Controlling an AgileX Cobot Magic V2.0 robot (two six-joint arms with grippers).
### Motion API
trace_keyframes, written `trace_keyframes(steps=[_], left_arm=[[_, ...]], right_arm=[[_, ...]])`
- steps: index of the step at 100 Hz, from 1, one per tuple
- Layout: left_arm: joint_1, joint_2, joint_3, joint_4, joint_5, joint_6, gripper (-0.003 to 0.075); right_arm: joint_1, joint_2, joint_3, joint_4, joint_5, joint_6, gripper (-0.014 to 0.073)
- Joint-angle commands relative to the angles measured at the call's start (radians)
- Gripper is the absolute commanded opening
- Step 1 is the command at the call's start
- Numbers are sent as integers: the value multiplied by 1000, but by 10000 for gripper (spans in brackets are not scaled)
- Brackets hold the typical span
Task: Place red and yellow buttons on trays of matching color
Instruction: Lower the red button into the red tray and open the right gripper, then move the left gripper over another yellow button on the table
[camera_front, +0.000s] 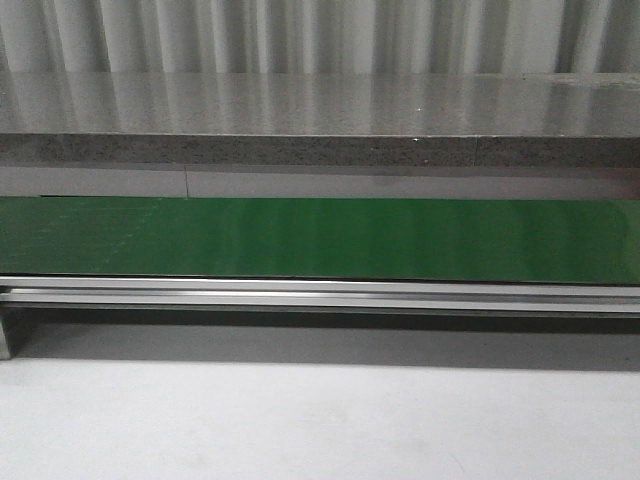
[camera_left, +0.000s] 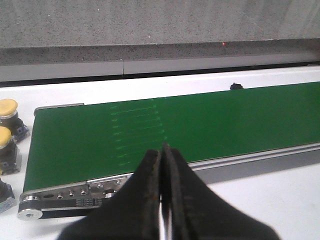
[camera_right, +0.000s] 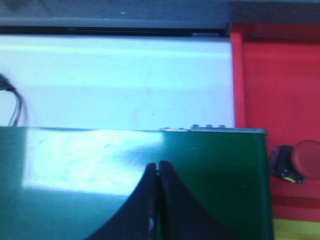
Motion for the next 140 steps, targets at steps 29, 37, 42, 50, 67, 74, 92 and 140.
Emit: trace_keyframes(steps=[29,37,42,50,67,74,92,140], left_arm=[[-7,7,-26,-12,-76,0,-20],[-7,7,-26,-12,-75,0,-20],[-7,7,-26,-12,-75,0,-20],[-7,7,-26,-12,-75,0,-20],[-7,7,-26,-12,-75,0,-20],[-7,7,-26,-12,-75,0,-20],[-7,7,-26,-10,-75,0,-20],[-5,156,-87,106,-125,-142,-20]], right_arm=[[197,-366,268,-2,-121,-38,-66],[219,-445,339,-2,-128,-38,-66],[227,-497,378,-1,-129,-38,-66],[231,-589,438,3,-132,-38,-66],[231,-797,551,45,-119,-38,-66],[231,-882,589,65,-104,-38,-66],[231,-1086,655,76,-54,-38,-66],[231,-1217,662,82,55,-38,-66]])
